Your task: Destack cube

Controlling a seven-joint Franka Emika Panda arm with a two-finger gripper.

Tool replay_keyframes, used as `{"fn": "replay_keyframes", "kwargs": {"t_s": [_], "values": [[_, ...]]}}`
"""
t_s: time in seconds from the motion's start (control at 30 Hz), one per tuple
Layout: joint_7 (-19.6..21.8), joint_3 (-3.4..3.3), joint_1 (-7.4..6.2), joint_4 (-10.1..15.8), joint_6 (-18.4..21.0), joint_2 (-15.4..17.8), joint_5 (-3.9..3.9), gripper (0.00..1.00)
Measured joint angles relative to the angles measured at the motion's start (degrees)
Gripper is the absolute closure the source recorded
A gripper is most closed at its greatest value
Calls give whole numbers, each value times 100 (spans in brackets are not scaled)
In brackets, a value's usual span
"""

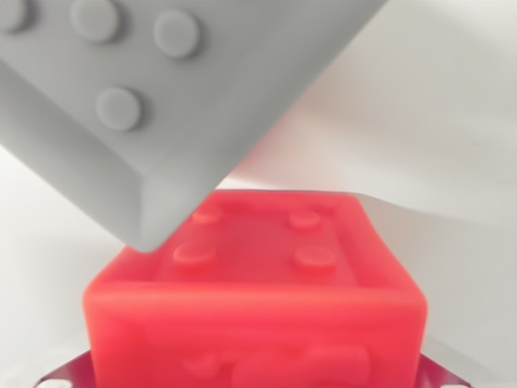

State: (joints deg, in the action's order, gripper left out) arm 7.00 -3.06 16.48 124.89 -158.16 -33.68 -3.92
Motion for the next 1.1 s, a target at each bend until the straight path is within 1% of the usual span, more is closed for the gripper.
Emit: {"fn": "replay_keyframes", "kwargs": {"t_s": [0.07,0.1,1.1], "values": [[0,2,1,-7,-6,-11,0,100],[0,2,1,-8,-7,-13,0,0],[0,4,2,-12,-10,-14,0,0]]}}
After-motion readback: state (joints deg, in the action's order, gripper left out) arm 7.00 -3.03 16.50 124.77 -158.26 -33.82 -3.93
